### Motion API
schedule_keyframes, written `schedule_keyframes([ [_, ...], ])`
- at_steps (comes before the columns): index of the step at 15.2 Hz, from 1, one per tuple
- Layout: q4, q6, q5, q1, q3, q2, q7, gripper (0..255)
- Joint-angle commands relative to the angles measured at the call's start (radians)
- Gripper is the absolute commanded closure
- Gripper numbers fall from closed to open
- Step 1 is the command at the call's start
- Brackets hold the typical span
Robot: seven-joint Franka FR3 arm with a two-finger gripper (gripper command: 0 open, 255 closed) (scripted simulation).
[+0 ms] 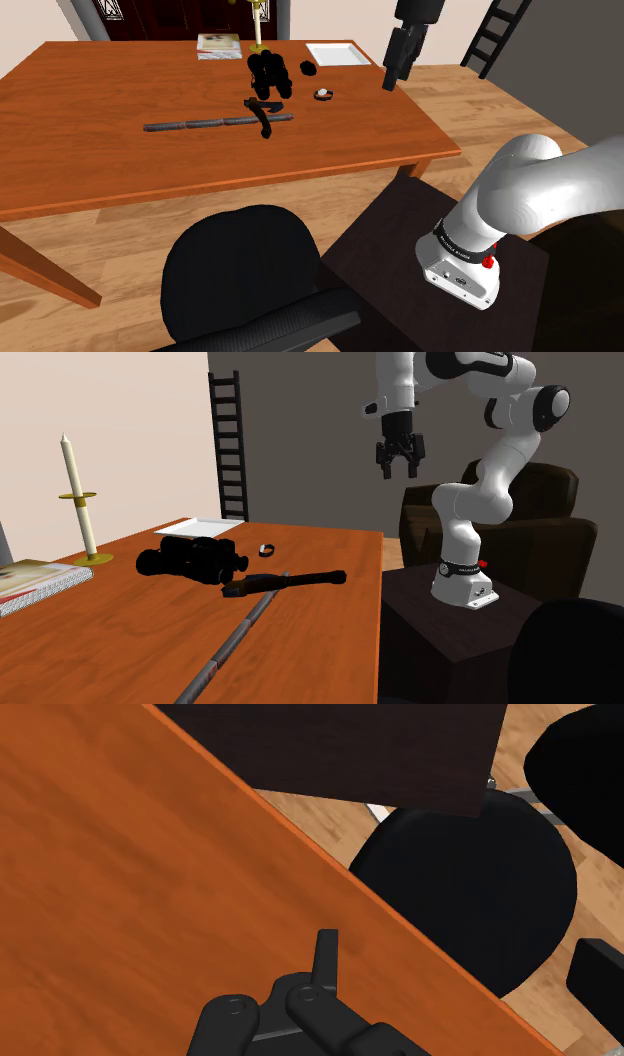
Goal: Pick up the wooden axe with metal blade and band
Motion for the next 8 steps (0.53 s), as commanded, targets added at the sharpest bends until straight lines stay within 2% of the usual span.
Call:
schedule_keyframes([
  [1, 0.0, 0.0, 0.0, 0.0, 0.0, 0.0, 0.0, 0],
  [8, 0.068, 0.173, 0.067, -0.011, 0.069, 0.242, 0.146, 0],
])
